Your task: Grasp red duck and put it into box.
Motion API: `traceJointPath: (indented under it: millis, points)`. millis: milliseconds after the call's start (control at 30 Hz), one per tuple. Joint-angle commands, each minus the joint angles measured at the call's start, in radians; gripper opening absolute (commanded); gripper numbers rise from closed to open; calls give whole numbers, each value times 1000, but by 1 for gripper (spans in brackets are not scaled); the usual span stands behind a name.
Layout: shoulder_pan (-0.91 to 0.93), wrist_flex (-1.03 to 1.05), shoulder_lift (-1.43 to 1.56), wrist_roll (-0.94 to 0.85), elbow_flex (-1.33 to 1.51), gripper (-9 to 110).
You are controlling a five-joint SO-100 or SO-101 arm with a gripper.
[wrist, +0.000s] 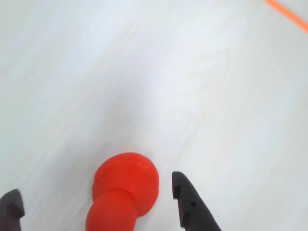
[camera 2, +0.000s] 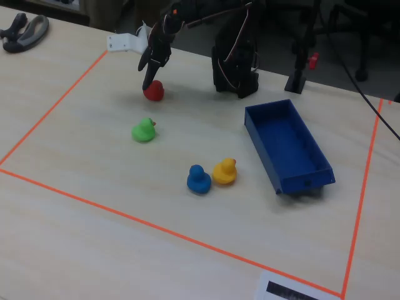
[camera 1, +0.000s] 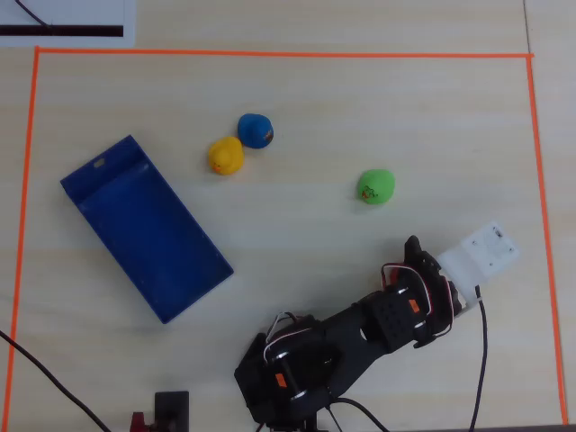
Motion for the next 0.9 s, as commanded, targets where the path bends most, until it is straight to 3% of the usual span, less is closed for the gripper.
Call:
traceJointPath:
  millis: [0,867]
  points:
    - [2,-54,-6,-14,12,42]
    - [32,-213,-66,-77,170,42]
